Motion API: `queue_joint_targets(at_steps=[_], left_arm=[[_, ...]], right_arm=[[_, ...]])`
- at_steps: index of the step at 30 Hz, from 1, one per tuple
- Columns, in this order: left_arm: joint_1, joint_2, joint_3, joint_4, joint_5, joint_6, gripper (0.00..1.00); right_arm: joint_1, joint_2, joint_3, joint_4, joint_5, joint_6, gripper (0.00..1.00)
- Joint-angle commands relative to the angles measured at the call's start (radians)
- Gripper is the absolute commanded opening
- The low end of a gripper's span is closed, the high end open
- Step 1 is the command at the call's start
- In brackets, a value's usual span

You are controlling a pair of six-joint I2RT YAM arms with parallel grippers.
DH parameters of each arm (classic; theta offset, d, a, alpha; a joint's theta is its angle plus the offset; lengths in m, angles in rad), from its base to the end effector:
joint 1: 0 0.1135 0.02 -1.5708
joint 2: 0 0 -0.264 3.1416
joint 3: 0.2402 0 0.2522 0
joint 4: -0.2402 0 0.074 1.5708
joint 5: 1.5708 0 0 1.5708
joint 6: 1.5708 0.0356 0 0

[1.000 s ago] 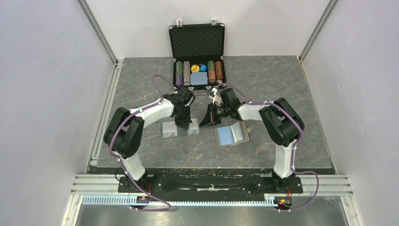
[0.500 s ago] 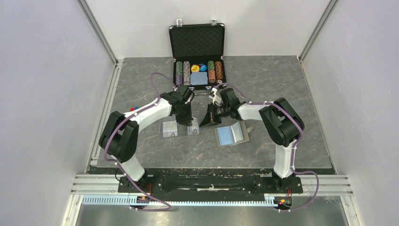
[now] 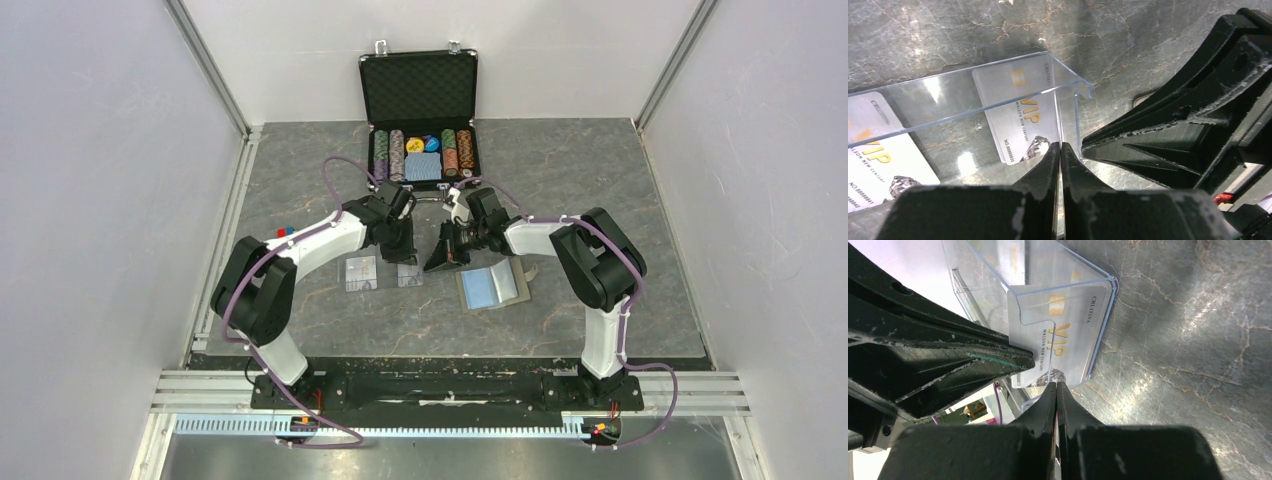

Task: Put the credit cards into the card holder
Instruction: Pick up the credit card from the storage box.

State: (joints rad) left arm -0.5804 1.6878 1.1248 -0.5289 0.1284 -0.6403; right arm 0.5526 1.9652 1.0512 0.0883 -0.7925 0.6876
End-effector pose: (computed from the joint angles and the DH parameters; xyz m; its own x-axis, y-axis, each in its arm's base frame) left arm 0.2821 -0.1905 0.1987 -0.9495 -0.0859 -0.3016 0.0323 0.9299 -0.3664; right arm 0.3149 0.2240 0.1271 -0.9782 -0.0797 -0.1918 -0.2053 0.5108 0.8348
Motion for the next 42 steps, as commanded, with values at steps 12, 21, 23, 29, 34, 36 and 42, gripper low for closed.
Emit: queue_joint_targets(at_steps=[12, 21, 23, 29, 34, 36, 42], left_arm=[[-0.002, -0.262, 0.070, -0.183, -0.259, 0.063, 0.02], [-0.001, -0.566, -0.082, -0.032, -0.034, 0.045, 0.02], [0.000, -0.603, -0.131, 0.049, 0.063, -0.007, 0.02], [0.001, -0.631, -0.296, 0.432, 0.411, -0.224, 0.03], [-0.001, -0.619, -0.379, 0.663, 0.523, -0.336, 0.02], [-0.001, -0.615, -0.394, 0.698, 0.533, -0.358, 0.02], [-0.004, -0.608, -0.414, 0.748, 0.546, -0.393, 0.02]], right_arm=[[-0.036, -0.197, 0.025, -0.002, 0.067, -0.087, 0.59], [-0.123, -0.452, -0.133, 0.042, 0.004, -0.129, 0.90], [-0.149, -0.507, -0.179, 0.075, -0.051, -0.109, 0.91], [-0.191, -0.635, -0.342, 0.337, -0.185, 0.104, 0.87], [-0.191, -0.671, -0.426, 0.527, -0.227, 0.269, 0.75], [-0.191, -0.675, -0.450, 0.597, -0.236, 0.323, 0.71], [-0.181, -0.670, -0.500, 0.792, -0.241, 0.483, 0.56]])
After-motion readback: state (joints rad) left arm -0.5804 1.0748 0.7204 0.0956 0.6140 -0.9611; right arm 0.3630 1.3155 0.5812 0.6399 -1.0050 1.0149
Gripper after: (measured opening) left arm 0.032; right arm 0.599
